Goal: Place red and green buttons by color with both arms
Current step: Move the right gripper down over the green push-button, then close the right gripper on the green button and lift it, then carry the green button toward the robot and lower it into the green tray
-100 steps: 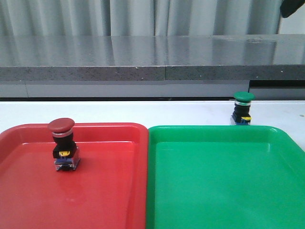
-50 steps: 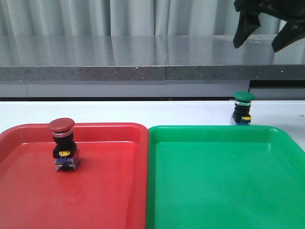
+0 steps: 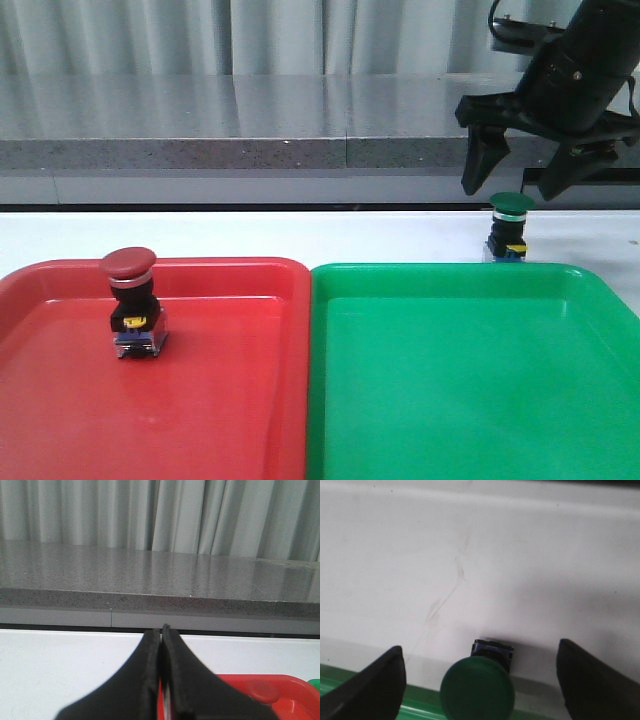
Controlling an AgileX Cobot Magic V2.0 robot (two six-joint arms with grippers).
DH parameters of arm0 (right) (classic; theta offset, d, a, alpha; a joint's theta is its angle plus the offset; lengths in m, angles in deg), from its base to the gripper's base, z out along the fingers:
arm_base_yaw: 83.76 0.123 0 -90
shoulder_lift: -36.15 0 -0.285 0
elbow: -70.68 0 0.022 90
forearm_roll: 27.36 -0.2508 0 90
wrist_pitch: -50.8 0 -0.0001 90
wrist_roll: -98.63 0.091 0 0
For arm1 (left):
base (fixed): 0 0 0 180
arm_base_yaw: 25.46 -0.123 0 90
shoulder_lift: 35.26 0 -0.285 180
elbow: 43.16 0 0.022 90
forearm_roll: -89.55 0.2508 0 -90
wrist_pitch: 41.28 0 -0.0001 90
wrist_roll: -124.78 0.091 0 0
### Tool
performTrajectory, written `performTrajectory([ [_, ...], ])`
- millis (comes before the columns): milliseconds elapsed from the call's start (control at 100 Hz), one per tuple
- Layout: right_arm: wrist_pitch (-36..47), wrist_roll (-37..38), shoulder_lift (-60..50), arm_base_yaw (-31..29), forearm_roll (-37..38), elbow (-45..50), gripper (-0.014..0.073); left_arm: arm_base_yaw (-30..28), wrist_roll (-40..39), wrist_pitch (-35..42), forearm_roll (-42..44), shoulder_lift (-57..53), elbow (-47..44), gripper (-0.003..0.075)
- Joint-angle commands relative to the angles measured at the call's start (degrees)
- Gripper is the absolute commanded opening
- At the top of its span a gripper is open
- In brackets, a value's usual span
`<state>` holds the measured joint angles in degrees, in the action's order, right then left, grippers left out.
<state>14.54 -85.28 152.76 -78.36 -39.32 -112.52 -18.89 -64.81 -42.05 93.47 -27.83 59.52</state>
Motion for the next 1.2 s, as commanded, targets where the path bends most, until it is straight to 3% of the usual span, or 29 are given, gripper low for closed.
performTrajectory([
  [0,1.1,-0.5,-2.1,0.0,-0.6,-2.1,0.0614,-0.1,-0.2,4.5,0.0,-1.7,-2.3,-0.0019],
  [250,-0.3,-0.5,-0.2,0.0,-0.6,-2.1,0.0580,-0.1,-0.2,4.5,0.0,-1.7,-2.3,-0.0019],
  [530,-0.9,-0.5,-0.2,0.0,-0.6,-2.1,0.0266,-0.1,-0.2,4.5,0.0,-1.7,-2.3,-0.0019],
  [1190,-7.6,0.0,-12.3,2.2,-0.6,-0.8,0.0262,-0.1,-0.2,4.5,0.0,-1.7,-2.3,-0.0019],
])
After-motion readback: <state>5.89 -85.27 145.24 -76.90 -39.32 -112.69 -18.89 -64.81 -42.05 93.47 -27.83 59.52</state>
